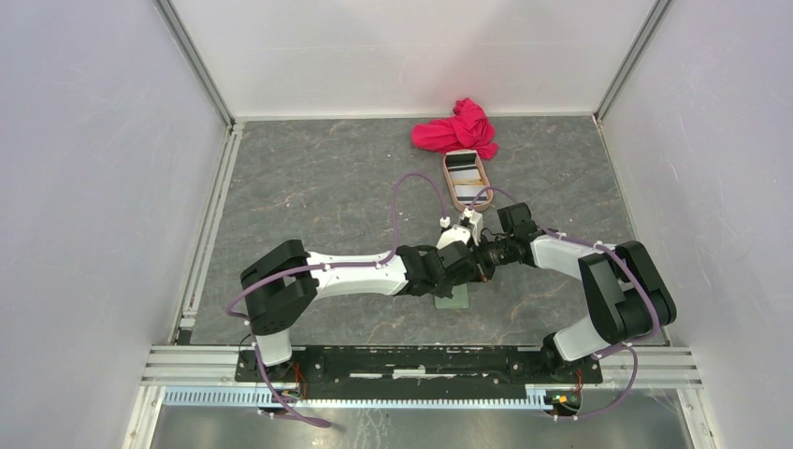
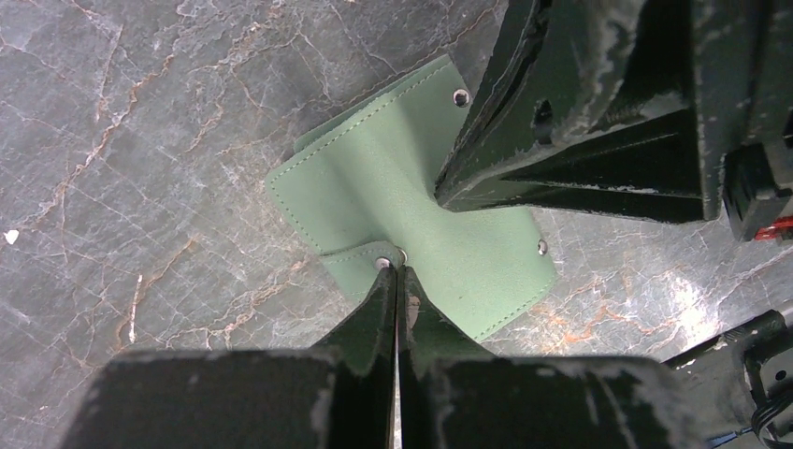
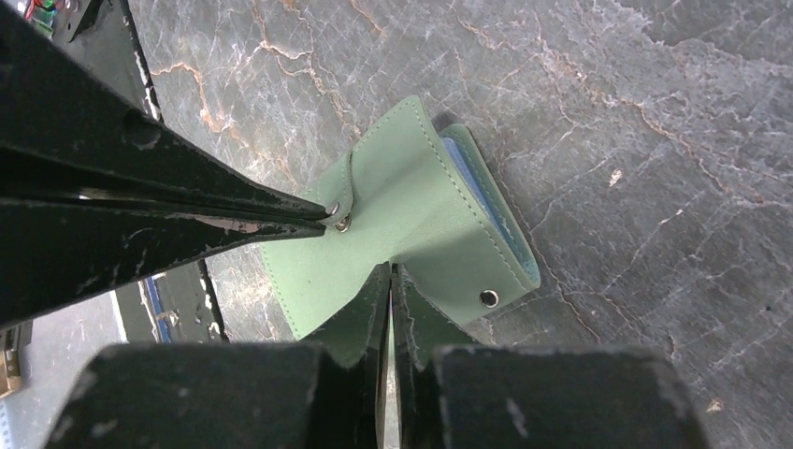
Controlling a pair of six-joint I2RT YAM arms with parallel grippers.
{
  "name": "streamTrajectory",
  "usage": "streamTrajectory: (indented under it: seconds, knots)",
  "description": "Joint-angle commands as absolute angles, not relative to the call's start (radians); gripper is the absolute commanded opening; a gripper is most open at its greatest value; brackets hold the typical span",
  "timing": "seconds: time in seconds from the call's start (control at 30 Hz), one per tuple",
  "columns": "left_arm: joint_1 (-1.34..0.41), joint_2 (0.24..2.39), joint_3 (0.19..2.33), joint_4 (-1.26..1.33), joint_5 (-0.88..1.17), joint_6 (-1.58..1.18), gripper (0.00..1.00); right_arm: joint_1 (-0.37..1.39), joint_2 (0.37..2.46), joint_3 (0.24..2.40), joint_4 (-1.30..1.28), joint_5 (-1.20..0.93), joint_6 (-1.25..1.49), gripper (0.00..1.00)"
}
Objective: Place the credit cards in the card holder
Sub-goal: Close the card holder at the center of the board.
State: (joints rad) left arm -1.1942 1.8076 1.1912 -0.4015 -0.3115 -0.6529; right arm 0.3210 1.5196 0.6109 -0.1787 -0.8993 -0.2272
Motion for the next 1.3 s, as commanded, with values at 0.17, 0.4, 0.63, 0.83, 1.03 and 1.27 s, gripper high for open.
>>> streamTrajectory:
  seconds: [0.17, 0.4, 0.63, 0.83, 1.03, 1.27]
  knots:
    - [-1.183, 1.820, 1.174, -0.282, -0.275, -0.641, 0.02, 0.350, 1.559, 0.615, -0.251, -0.950, -0.298, 0.09]
    - [-1.180, 1.841, 1.173, -0.261, -0.236, -0.640, 0.05, 0.352, 1.577, 0.618, -0.255, -0.912, -0.293, 0.09]
    - [-1.171, 1.845, 1.163, -0.248, -0.216, -0.652, 0.16, 0.352, 1.593, 0.621, -0.261, -0.893, -0.290, 0.09]
    - [-1.142, 1.829, 1.112, -0.194, -0.160, -0.678, 0.25, 0.350, 1.595, 0.623, -0.262, -0.887, -0.288, 0.09]
    - [-1.111, 1.823, 1.068, -0.153, -0.132, -0.708, 0.26, 0.351, 1.596, 0.623, -0.262, -0.885, -0.288, 0.09]
    - [-1.019, 1.774, 0.901, 0.108, 0.078, -0.774, 0.23, 0.350, 1.596, 0.624, -0.264, -0.886, -0.290, 0.09]
